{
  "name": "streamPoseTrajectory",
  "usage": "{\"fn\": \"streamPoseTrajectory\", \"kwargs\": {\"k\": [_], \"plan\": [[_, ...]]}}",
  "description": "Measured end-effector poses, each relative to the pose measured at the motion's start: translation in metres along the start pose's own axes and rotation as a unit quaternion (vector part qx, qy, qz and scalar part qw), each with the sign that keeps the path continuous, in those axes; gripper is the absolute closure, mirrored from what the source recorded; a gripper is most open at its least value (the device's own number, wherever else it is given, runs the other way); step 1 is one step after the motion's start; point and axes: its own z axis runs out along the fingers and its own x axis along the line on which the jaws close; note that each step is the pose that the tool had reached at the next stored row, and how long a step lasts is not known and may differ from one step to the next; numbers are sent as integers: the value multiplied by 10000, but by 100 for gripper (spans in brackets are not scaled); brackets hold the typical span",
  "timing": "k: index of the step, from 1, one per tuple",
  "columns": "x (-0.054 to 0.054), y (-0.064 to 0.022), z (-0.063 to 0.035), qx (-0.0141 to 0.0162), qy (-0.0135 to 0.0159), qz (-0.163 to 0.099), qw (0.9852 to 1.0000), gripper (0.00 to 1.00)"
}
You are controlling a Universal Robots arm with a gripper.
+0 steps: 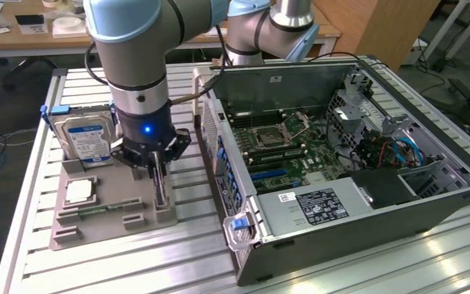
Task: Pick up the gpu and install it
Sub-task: 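Pick up the gpu and move the gpu toward the slot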
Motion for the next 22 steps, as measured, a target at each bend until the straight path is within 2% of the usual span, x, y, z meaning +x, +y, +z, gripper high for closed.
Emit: {"fn": "streamPoseTrajectory", "kwargs": {"k": [13,22], "plan": [[-12,15,-451,0,0,0,10000,72],[-23,29,-844,0,0,0,10000,72]]}}
